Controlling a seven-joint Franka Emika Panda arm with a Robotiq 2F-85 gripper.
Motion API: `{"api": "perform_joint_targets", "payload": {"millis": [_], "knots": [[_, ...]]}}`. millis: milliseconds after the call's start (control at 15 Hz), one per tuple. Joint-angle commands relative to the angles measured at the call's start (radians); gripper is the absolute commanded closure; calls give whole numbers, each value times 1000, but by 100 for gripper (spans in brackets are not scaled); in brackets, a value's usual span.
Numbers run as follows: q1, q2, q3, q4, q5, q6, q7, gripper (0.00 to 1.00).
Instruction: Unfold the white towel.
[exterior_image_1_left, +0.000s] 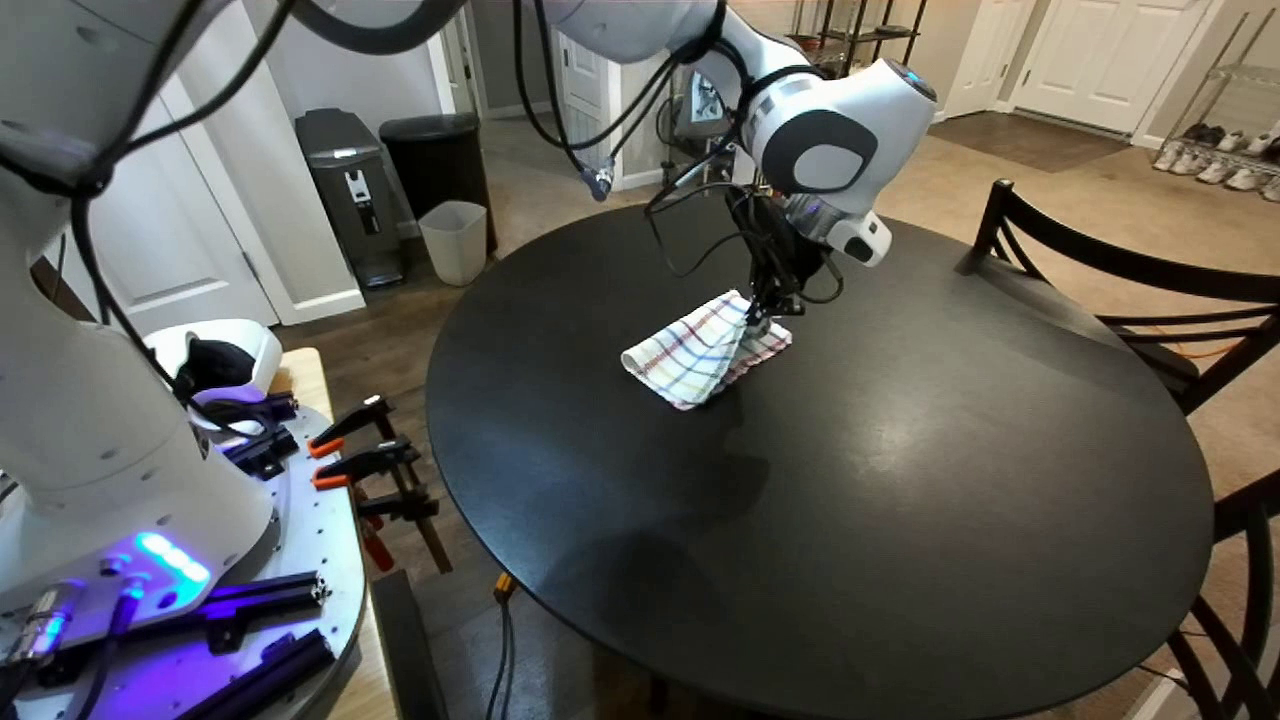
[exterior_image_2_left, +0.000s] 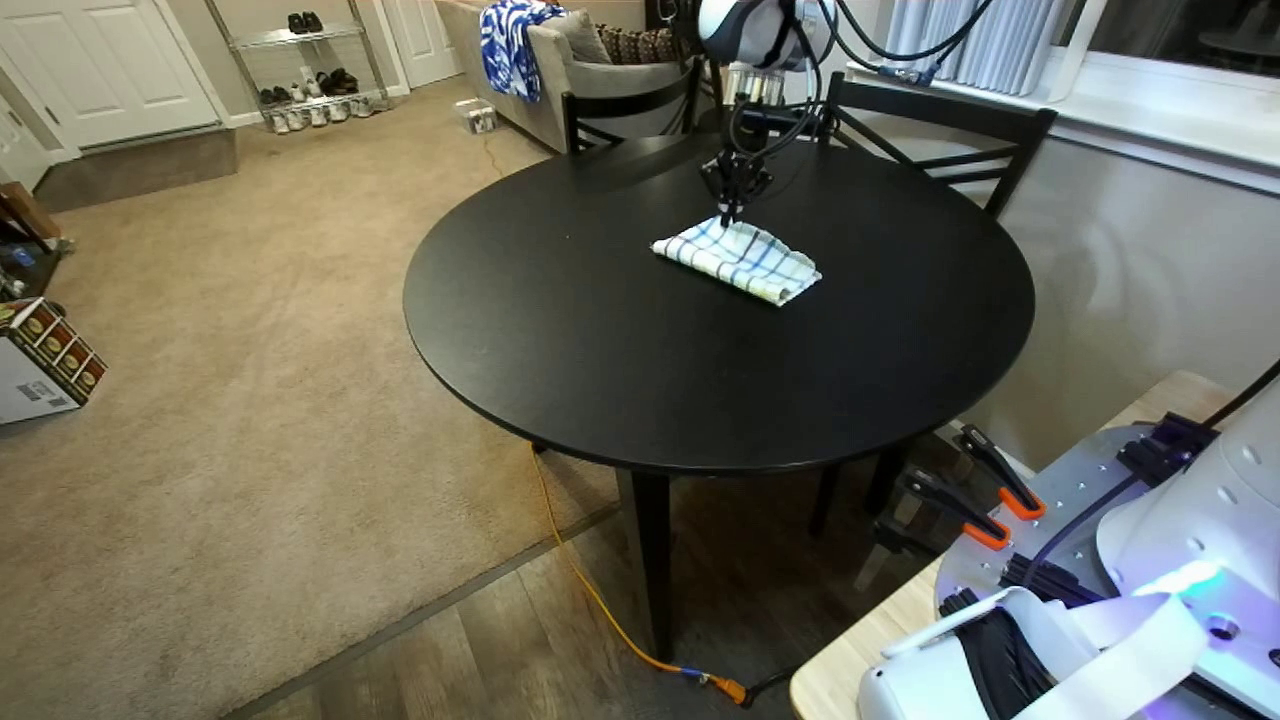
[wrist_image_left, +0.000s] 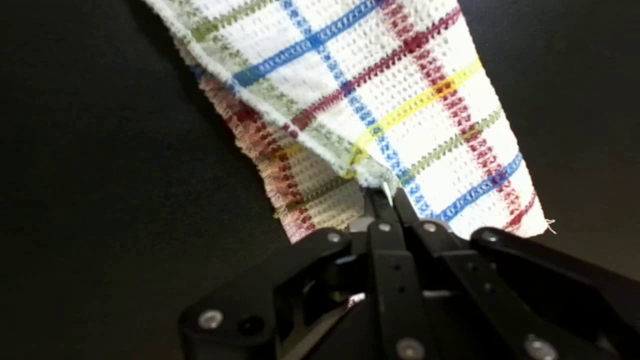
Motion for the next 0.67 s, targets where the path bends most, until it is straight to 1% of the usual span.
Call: {"api": "perform_joint_targets", "payload": {"millis": [0, 133, 333, 600], "knots": [[49, -56, -30, -52, -56, -1, 73, 99], [64, -65, -29, -58, -71, -31, 92, 99], [76, -68, -12, -64, -63, -93, 89, 99], [109, -58, -18, -73, -43, -43, 176, 99]]}}
